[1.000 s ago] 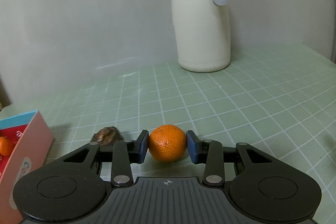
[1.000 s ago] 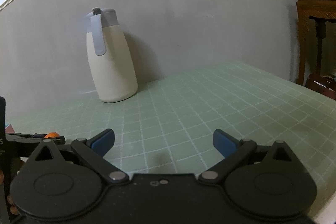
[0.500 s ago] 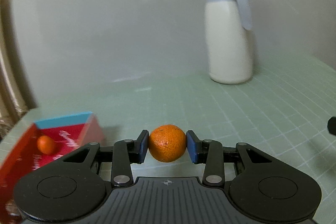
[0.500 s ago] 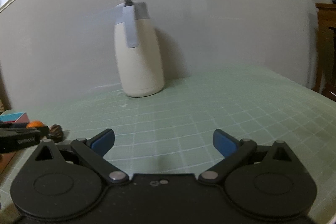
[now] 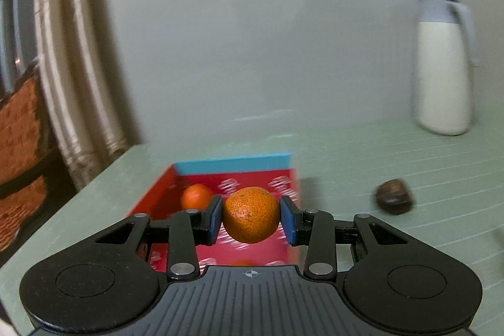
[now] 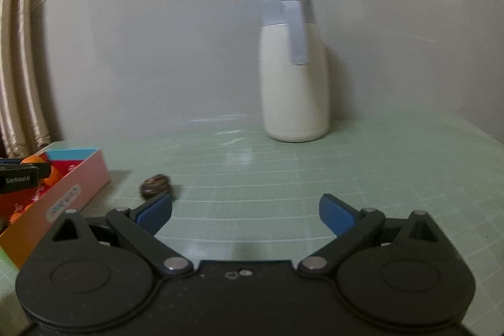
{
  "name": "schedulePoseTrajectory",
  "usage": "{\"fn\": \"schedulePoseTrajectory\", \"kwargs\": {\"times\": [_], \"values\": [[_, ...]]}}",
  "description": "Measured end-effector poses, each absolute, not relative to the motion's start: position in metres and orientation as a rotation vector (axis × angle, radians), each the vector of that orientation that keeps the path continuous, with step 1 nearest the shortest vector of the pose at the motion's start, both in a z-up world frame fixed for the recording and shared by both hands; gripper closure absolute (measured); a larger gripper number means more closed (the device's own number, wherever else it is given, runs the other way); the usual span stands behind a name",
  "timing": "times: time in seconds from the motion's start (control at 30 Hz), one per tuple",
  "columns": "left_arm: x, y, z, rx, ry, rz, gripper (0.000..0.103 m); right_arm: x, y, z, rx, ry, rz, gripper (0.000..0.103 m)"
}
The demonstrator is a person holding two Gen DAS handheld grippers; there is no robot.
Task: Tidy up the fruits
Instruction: 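Carry the mandarin with the left gripper into the box and release, then move the right gripper to the brown kiwi-like fruit and grasp it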
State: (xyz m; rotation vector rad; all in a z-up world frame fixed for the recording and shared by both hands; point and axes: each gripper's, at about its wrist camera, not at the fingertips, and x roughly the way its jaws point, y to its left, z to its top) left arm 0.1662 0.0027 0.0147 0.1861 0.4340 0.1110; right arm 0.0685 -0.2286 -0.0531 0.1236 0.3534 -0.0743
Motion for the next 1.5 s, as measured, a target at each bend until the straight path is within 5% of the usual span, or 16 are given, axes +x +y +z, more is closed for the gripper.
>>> {"fn": "schedulePoseTrajectory", "kwargs": {"times": [1.0, 1.13, 1.5], "values": [[0.164, 0.091, 0.001, 0.045, 0.544, 0.271, 0.062, 0.111, -0.137, -0.060, 0.063, 0.380, 0.136, 0.003], [0.157, 0.097, 0.007, 0.041, 0.529, 0.268, 0.059, 0.113, -0.133, -0.061, 0.062, 0.385, 0.148, 0.003], [0.118, 0.117, 0.020, 0.002, 0.477, 0.324, 0.028, 0.117, -0.128, -0.062, 0.057, 0.393, 0.149, 0.003]]}}
